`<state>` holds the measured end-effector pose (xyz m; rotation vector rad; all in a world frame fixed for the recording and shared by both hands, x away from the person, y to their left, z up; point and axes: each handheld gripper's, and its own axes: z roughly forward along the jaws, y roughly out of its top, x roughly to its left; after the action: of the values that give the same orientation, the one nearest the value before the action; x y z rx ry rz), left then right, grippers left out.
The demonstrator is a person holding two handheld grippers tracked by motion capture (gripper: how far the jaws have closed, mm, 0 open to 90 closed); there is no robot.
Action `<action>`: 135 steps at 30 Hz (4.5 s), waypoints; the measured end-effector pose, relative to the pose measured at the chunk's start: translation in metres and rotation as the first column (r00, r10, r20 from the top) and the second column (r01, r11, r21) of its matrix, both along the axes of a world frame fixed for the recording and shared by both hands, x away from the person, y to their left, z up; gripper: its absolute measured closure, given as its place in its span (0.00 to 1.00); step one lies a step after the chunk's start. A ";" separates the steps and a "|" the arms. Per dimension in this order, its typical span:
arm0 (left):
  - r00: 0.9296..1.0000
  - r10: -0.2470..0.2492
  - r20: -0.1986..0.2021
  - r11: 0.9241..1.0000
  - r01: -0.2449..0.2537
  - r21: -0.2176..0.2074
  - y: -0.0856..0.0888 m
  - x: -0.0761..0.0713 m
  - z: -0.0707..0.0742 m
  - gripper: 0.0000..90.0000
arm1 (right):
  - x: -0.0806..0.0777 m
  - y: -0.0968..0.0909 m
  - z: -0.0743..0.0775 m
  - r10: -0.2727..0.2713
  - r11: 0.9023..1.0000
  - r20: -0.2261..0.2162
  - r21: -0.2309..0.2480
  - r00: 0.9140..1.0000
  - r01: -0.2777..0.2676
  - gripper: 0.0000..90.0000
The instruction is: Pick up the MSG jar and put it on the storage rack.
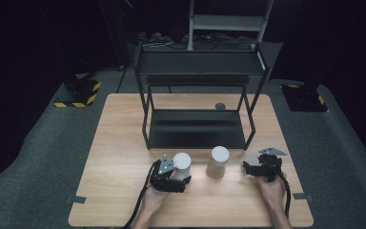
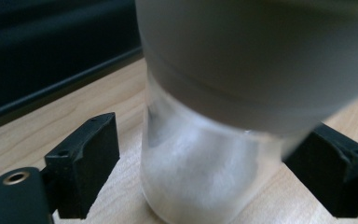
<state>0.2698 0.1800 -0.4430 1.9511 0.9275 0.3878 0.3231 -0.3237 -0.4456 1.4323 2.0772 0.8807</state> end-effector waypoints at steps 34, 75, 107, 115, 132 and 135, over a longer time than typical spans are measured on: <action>0.997 0.038 0.064 0.999 -0.040 0.031 -0.021 -0.008 0.009 0.36 | 0.000 0.000 0.000 0.000 1.000 0.000 0.000 1.000 0.000 0.04; 0.998 -0.044 0.033 0.999 0.045 -0.024 0.008 0.051 0.169 0.37 | 0.000 0.000 0.000 0.001 1.000 0.000 0.000 1.000 -0.001 0.04; 0.998 0.059 0.025 0.997 -0.061 0.053 -0.024 0.116 0.344 0.38 | 0.000 0.000 0.000 -0.002 1.000 -0.001 0.003 1.000 0.002 0.04; 0.991 0.131 0.031 0.989 -0.133 0.068 -0.042 0.134 0.361 0.38 | 0.000 0.000 0.000 0.001 1.000 0.000 0.001 1.000 -0.001 0.04; 0.942 0.335 0.017 0.941 -0.335 0.057 -0.065 0.177 0.355 0.38 | 0.000 0.001 0.000 -0.001 1.000 0.001 -0.003 1.000 0.001 0.04; 0.933 0.358 0.020 0.931 -0.359 0.071 -0.068 0.181 0.354 0.38 | 0.000 0.001 0.000 -0.002 1.000 0.001 -0.003 1.000 0.002 0.04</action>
<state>0.4511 0.1118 -0.0888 1.8421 1.2868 0.6452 0.3231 -0.3230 -0.4456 1.4313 2.0753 0.8767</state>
